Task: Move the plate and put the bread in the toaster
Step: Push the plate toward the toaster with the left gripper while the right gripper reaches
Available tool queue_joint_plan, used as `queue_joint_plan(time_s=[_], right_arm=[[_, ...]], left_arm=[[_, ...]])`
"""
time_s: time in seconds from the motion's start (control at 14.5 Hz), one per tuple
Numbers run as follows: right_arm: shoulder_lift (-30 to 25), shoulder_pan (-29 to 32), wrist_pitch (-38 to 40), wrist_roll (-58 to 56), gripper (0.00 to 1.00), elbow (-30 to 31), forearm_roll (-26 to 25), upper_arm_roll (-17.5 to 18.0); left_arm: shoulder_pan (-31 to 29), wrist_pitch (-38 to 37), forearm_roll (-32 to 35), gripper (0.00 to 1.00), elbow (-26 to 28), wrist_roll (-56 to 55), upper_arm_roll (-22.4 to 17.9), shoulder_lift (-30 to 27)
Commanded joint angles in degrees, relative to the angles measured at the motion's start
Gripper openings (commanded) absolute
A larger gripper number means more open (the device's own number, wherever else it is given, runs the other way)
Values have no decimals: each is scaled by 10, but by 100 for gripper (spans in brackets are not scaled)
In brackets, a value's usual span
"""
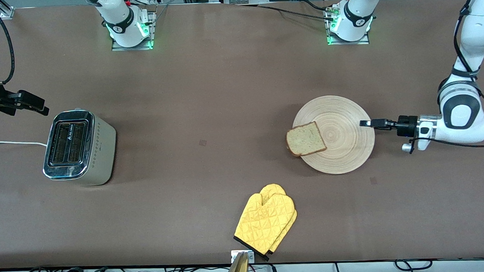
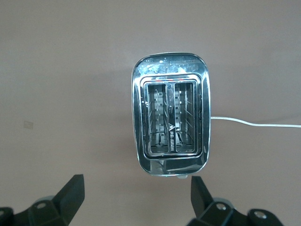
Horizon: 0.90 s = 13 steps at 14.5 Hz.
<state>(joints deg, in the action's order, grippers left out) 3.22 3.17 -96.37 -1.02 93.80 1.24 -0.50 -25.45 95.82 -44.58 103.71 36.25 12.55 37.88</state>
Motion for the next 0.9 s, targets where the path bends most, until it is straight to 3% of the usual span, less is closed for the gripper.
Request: queue_joint_plan(time_s=[0.0, 0.35, 0.83], right_arm=[[-8, 6, -14, -5, 100, 13, 3, 3], [-5, 2, -13, -7, 100, 9, 3, 4], [-6, 3, -8, -10, 100, 9, -5, 4]], left_arm=[[39, -23, -62, 1, -19, 9, 2, 21], [131, -16, -171, 0, -24, 1, 1, 47], [232, 31, -208, 0, -39, -2, 1, 50]])
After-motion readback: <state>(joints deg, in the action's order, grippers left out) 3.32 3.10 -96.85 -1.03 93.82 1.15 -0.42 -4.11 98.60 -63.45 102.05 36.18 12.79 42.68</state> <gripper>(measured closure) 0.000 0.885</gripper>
